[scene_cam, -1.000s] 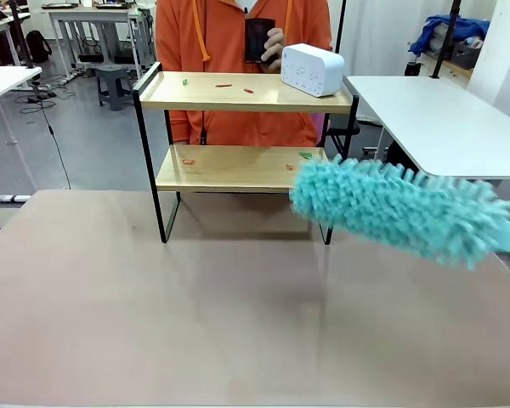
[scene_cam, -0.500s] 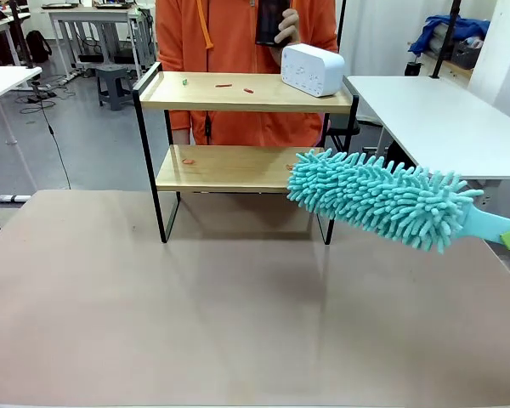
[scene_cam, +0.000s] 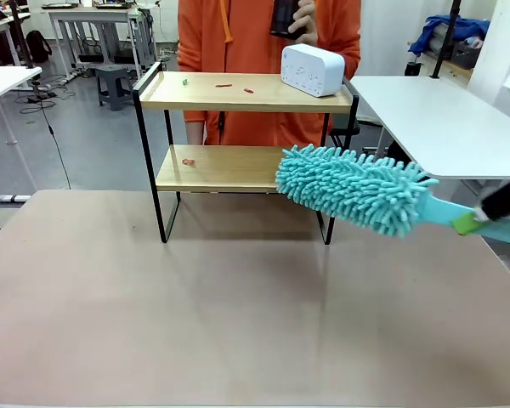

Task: Clean the shelf.
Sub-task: Clean the specific tier of the Shelf with the Duster once objects are removed.

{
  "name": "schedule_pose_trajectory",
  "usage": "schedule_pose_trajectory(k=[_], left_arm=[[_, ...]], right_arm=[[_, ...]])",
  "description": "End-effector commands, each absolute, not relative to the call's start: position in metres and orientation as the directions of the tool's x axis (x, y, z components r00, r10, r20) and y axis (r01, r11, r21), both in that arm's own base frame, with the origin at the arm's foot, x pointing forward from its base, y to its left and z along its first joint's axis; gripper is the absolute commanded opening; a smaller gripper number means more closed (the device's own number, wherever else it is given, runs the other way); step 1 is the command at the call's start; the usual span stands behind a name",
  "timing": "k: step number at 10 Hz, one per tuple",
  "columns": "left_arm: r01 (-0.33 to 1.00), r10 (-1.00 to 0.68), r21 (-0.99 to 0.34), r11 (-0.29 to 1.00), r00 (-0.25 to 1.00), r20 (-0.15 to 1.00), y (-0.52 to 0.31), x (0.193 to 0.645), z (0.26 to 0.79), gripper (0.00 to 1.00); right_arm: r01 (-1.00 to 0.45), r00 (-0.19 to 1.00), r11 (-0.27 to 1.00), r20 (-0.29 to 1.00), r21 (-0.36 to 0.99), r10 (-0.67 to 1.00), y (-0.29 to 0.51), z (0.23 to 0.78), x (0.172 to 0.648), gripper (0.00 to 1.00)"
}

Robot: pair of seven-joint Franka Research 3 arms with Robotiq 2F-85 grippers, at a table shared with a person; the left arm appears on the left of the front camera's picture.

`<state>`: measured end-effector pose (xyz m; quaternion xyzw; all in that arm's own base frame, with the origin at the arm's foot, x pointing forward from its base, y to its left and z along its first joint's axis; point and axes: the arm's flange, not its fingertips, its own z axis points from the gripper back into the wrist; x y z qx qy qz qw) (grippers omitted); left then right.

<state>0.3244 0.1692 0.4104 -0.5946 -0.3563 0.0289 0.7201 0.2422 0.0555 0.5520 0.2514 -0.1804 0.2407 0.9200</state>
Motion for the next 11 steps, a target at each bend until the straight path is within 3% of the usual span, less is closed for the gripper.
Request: schedule_pose_trajectory(k=[1, 5, 11], left_arm=[[0.403, 0.463, -0.869, 0.288, 0.735, 0.495, 0.166, 0.321, 0.411, 1.00], [0.403, 0.463, -0.869, 0.288, 0.735, 0.495, 0.166, 0.321, 0.411, 1.00], [0.403, 0.463, -0.869, 0.288, 0.735, 0.495, 0.166, 0.321, 0.411, 1.00]], right_arm=[[-0.454, 0.834, 0.819, 0.490, 0.351, 0.253, 0.076, 0.544, 0.246, 0.12], [-0.314, 0.851, 0.890, 0.513, 0.330, 0.111, 0.118, 0.527, 0.274, 0.12], [-0.175, 0.771, 0.934, 0.634, 0.311, -0.066, 0.154, 0.498, 0.310, 0.12]])
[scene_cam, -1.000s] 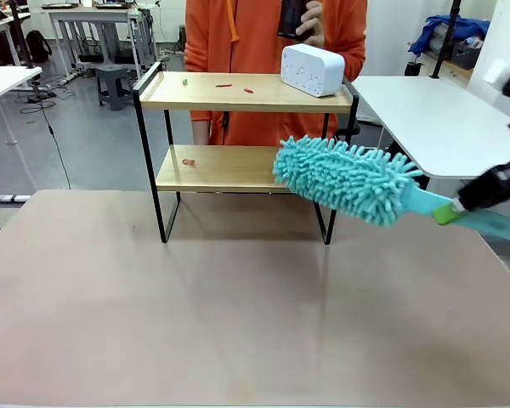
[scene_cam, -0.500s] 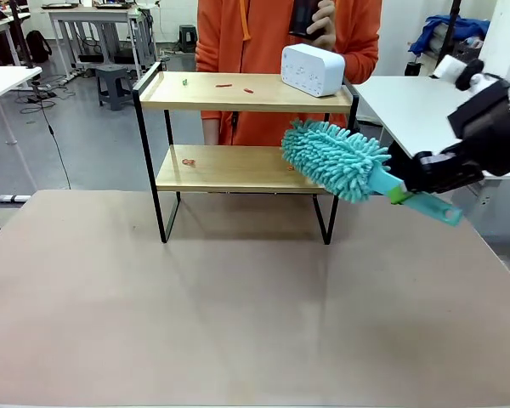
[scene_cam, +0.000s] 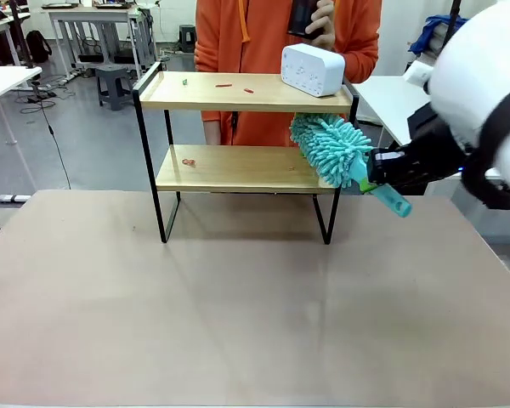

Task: Clean the shelf.
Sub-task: Clean the specific tier of the Shelf with the Duster once objects are removed.

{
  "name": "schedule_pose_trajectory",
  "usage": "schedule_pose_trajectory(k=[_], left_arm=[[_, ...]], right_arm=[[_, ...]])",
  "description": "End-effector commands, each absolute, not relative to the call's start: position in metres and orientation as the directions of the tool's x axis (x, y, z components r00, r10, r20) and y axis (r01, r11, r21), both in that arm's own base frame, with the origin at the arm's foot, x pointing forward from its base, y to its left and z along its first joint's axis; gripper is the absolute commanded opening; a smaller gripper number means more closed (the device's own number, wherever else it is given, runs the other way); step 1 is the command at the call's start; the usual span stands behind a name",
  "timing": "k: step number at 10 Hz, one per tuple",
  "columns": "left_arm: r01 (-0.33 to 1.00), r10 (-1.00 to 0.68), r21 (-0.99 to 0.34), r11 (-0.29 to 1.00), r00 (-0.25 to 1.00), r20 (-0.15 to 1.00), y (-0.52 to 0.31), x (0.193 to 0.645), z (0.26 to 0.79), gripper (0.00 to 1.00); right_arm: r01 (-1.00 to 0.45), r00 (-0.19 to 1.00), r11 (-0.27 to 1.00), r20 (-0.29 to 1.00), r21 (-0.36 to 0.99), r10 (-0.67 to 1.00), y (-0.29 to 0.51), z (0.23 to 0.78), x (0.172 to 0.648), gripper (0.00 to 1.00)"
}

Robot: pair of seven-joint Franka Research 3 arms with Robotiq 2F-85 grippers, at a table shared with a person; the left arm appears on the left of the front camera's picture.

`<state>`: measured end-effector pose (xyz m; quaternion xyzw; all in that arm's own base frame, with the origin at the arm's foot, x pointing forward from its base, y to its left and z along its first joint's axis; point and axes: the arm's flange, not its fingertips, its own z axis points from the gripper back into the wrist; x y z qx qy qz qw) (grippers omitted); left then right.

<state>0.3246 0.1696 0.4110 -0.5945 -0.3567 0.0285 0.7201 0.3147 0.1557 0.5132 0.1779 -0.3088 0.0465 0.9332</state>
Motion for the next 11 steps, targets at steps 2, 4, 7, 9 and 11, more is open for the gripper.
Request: schedule_pose_trajectory(k=[2, 4, 7, 9, 11], left_arm=[[0.403, 0.463, -0.869, 0.288, 0.735, 0.495, 0.166, 0.321, 0.411, 1.00], [0.403, 0.463, -0.869, 0.288, 0.735, 0.495, 0.166, 0.321, 0.411, 1.00], [0.403, 0.463, -0.869, 0.288, 0.735, 0.495, 0.166, 0.321, 0.411, 1.00], [0.403, 0.463, -0.869, 0.288, 0.735, 0.495, 0.166, 0.321, 0.411, 1.00], [0.403, 0.463, -0.869, 0.288, 0.735, 0.495, 0.166, 0.321, 0.411, 1.00]], right_arm=[[-0.176, 0.764, 0.933, 0.641, 0.315, -0.072, 0.163, 0.489, 0.318, 0.12], [-0.153, 0.777, 0.941, 0.625, 0.303, -0.075, 0.171, 0.475, 0.328, 0.12], [-0.126, 0.775, 0.945, 0.625, 0.300, -0.095, 0.179, 0.456, 0.339, 0.12], [-0.115, 0.778, 0.945, 0.620, 0.307, -0.106, 0.180, 0.448, 0.342, 0.12], [-0.124, 0.809, 0.940, 0.581, 0.317, -0.090, 0.182, 0.444, 0.342, 0.12]])
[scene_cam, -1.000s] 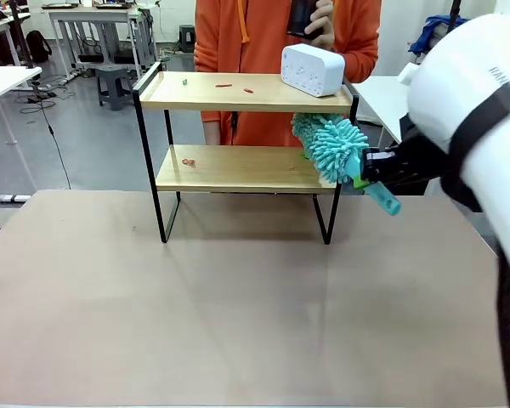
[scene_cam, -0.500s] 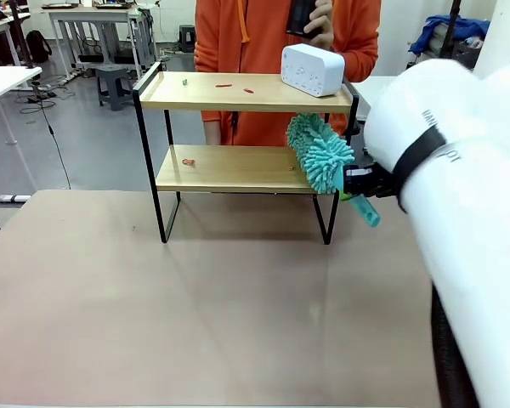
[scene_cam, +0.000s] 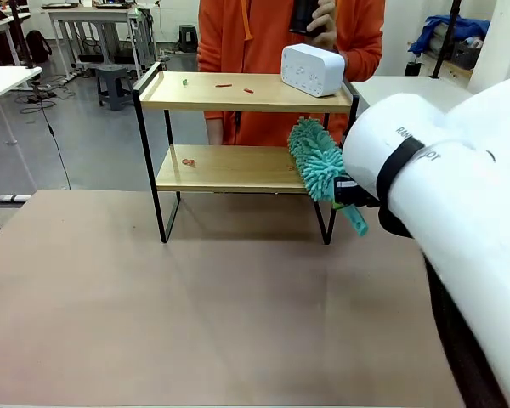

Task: Clean the shelf.
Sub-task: Clean the specific tier of the Shelf with the Duster once objects are removed.

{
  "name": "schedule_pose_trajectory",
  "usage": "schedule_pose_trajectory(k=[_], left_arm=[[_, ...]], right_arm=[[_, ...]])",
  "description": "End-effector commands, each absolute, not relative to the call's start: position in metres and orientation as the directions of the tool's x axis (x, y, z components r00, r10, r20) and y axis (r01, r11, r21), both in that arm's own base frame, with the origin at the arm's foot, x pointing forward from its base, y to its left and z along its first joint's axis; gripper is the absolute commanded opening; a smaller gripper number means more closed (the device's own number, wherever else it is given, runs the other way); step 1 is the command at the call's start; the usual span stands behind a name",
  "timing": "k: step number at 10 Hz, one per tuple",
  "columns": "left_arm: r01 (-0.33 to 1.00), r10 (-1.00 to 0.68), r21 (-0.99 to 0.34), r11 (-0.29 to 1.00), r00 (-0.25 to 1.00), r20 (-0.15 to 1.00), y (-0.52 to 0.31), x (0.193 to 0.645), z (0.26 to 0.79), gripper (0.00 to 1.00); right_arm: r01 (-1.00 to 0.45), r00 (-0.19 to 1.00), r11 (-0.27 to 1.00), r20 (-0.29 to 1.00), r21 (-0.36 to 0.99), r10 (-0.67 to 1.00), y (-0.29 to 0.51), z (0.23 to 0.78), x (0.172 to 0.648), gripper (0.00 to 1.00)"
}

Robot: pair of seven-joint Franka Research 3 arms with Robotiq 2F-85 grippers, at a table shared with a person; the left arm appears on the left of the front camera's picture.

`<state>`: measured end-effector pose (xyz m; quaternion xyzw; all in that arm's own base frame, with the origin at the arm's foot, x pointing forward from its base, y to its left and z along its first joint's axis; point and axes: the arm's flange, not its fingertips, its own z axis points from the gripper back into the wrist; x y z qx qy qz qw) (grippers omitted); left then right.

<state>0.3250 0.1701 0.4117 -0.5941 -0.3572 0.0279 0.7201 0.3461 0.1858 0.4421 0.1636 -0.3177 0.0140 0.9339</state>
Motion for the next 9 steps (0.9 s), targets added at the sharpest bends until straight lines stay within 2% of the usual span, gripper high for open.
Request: schedule_pose_trajectory(k=[1, 5, 9], left_arm=[[0.403, 0.463, -0.869, 0.288, 0.735, 0.495, 0.166, 0.321, 0.411, 1.00], [0.403, 0.463, -0.869, 0.288, 0.735, 0.495, 0.166, 0.321, 0.411, 1.00], [0.403, 0.463, -0.869, 0.288, 0.735, 0.495, 0.166, 0.321, 0.411, 1.00]], right_arm=[[-0.132, 0.820, 0.934, 0.567, 0.332, -0.085, 0.181, 0.444, 0.342, 0.12], [-0.179, 0.833, 0.909, 0.549, 0.376, -0.063, 0.190, 0.451, 0.343, 0.12], [-0.269, 0.835, 0.900, 0.549, 0.342, 0.041, 0.236, 0.462, 0.358, 0.12]])
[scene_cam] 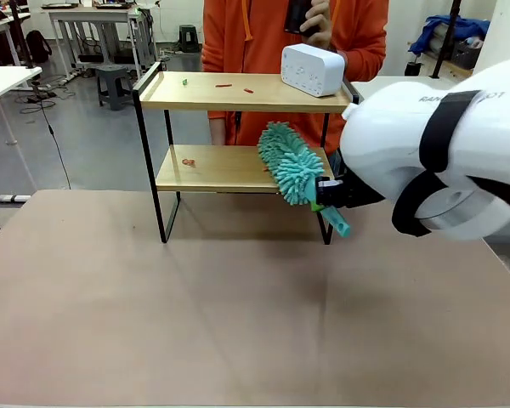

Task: Clean the shelf.
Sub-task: Clean the specific tier of the Shelf with the Duster once objects are removed.

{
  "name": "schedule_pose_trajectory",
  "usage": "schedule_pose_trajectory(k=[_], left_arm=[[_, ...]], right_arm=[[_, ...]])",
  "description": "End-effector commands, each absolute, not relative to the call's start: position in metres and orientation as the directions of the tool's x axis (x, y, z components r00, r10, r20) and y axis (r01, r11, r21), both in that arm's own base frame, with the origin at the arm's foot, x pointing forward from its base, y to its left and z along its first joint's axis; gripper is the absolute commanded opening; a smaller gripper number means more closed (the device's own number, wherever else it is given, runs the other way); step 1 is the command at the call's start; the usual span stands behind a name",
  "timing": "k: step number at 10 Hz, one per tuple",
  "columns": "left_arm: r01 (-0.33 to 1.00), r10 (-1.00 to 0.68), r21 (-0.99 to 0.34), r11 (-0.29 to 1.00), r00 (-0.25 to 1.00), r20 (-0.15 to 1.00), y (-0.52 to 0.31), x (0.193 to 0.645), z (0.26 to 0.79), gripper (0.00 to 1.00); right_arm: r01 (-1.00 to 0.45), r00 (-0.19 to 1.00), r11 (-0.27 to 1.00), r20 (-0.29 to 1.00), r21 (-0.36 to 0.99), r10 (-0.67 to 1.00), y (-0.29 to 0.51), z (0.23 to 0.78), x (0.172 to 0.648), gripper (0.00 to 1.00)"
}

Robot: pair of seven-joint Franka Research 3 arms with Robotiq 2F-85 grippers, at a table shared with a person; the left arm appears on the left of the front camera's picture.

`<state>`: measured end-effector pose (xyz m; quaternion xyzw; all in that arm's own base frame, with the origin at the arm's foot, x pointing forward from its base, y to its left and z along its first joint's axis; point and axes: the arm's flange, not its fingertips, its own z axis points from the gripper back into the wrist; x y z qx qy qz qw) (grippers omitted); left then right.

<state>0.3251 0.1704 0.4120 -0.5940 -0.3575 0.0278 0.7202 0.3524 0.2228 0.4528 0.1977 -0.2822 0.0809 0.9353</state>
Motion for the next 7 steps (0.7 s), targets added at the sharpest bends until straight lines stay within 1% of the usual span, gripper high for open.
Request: schedule_pose_trajectory(k=[1, 4, 7], left_arm=[[0.403, 0.463, -0.869, 0.288, 0.735, 0.495, 0.166, 0.321, 0.411, 1.00], [0.403, 0.463, -0.869, 0.288, 0.735, 0.495, 0.166, 0.321, 0.411, 1.00], [0.403, 0.463, -0.869, 0.288, 0.735, 0.495, 0.166, 0.321, 0.411, 1.00]], right_arm=[[-0.290, 0.836, 0.897, 0.544, 0.335, 0.067, 0.249, 0.464, 0.363, 0.12], [-0.383, 0.829, 0.866, 0.533, 0.323, 0.168, 0.287, 0.474, 0.370, 0.12], [-0.470, 0.823, 0.804, 0.511, 0.365, 0.248, 0.301, 0.478, 0.371, 0.12]])
